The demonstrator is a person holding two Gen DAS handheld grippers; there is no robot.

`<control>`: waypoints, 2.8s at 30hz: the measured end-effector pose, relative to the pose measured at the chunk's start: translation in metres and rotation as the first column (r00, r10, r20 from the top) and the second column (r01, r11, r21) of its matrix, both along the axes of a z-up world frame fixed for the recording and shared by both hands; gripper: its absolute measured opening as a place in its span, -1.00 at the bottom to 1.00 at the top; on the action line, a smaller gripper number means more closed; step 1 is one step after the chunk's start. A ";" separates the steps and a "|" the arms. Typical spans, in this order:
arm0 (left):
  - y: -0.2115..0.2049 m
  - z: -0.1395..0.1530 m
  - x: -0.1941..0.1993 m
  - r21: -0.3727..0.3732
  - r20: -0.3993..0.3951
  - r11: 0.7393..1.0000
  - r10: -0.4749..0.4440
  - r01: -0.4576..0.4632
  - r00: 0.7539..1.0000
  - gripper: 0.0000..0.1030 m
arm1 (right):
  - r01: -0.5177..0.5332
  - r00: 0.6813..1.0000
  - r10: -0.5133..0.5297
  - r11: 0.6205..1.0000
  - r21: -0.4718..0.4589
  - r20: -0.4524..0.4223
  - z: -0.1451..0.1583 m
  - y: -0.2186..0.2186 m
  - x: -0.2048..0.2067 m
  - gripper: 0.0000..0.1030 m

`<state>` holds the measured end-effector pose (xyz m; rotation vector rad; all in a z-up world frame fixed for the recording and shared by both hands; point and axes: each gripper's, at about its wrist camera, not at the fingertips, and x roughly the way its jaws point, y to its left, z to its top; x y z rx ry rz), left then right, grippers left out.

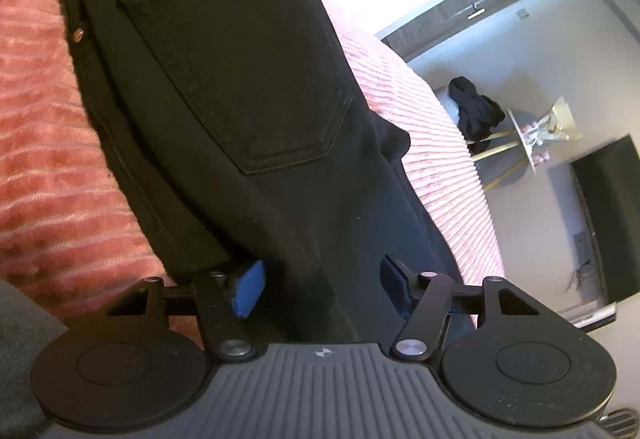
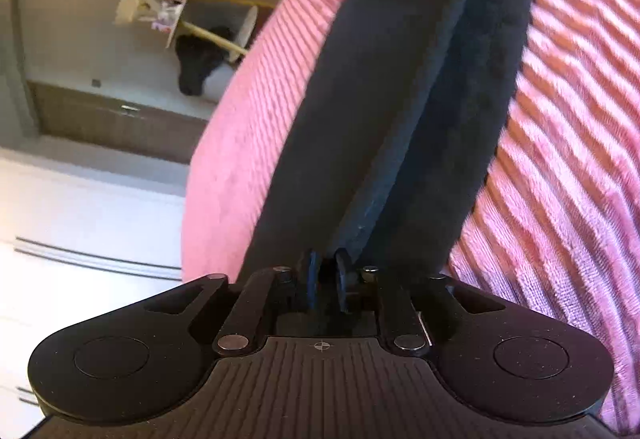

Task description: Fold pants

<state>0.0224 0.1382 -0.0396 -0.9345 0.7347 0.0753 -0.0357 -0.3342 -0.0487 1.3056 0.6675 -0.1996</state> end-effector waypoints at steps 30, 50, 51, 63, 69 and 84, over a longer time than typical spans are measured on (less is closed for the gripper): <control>-0.013 0.024 -0.010 0.269 -0.153 0.958 -0.058 0.098 0.986 -0.51 | -0.221 0.959 0.104 0.856 -0.468 -0.262 0.048 0.045 0.028 -0.41; -0.027 0.084 0.022 0.565 0.073 0.823 -0.130 0.066 0.989 0.67 | -0.320 0.931 0.345 0.615 -0.721 -0.119 0.075 0.156 0.103 -0.58; -0.037 0.080 0.035 0.586 0.079 0.805 -0.162 0.086 0.984 0.67 | -0.339 0.920 0.371 0.598 -0.726 -0.124 0.070 0.166 0.114 -0.58; -0.092 0.008 0.181 0.785 -0.125 0.566 -0.251 0.250 0.960 0.93 | -0.349 0.859 0.470 0.243 -0.905 -0.205 0.002 0.215 0.137 -0.60; -0.096 0.000 0.199 0.831 -0.125 0.509 -0.222 0.224 0.967 0.93 | -0.327 0.860 0.472 0.217 -0.920 -0.195 -0.001 0.217 0.140 -0.56; -0.101 0.027 0.092 0.704 -0.244 0.585 -0.334 0.403 0.911 0.92 | -0.296 0.924 0.342 0.363 -0.883 -0.169 0.009 0.152 0.148 -0.75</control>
